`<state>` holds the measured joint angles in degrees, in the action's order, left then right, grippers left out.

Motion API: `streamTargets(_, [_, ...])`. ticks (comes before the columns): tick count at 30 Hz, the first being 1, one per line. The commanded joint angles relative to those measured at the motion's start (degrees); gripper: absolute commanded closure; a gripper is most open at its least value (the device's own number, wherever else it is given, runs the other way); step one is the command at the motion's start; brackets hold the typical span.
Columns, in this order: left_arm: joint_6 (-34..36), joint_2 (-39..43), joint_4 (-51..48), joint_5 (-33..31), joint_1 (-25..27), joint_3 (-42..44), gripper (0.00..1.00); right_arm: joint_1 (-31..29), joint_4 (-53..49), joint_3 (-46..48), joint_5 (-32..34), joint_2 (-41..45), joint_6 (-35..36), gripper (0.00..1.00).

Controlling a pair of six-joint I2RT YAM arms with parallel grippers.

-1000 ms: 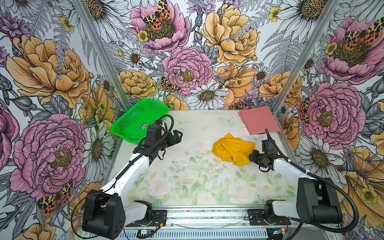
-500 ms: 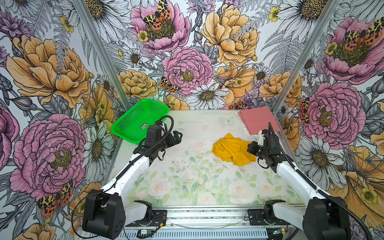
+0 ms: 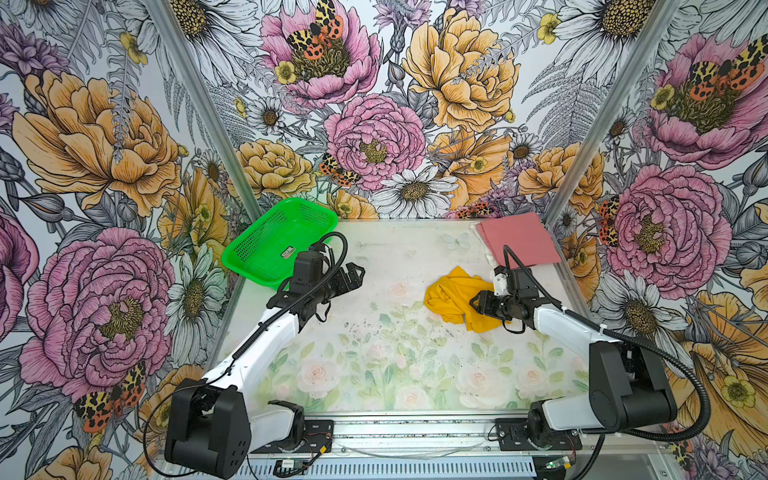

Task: Fold and stack the t-shirts

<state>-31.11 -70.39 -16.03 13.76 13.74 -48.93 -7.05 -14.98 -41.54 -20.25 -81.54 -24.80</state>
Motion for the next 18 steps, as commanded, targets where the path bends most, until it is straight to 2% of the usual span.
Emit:
streamTargets(1, [0.52,0.73,1.44,1.3,-0.76,0.88,0.01,-1.58,0.01,-1.93,-0.13,0.39,1.68,0.51])
streamTargets(5, [0.35,0.52,1.57,1.36,-0.9,0.84,0.01,-2.95,-0.46,-0.85,2.5,2.69,1.72,0.51])
streamTargets(7, [0.26,0.19,1.63,1.66,-0.91,0.74,0.01,-2.93,-1.0,-0.48,4.28,3.31,2.03,0.56])
streamTargets(10, [0.26,-0.15,1.87,1.86,-0.9,0.75,0.01,-2.93,-2.04,-0.64,6.38,3.27,2.54,0.76])
streamTargets(12, [0.17,-0.25,1.97,1.79,-0.92,0.72,0.01,-2.98,-2.45,-1.2,6.96,3.27,2.75,0.98])
streamTargets(18, [0.11,0.34,1.89,1.87,-1.04,1.01,0.01,-3.41,-5.11,-3.61,9.59,5.33,4.47,1.0])
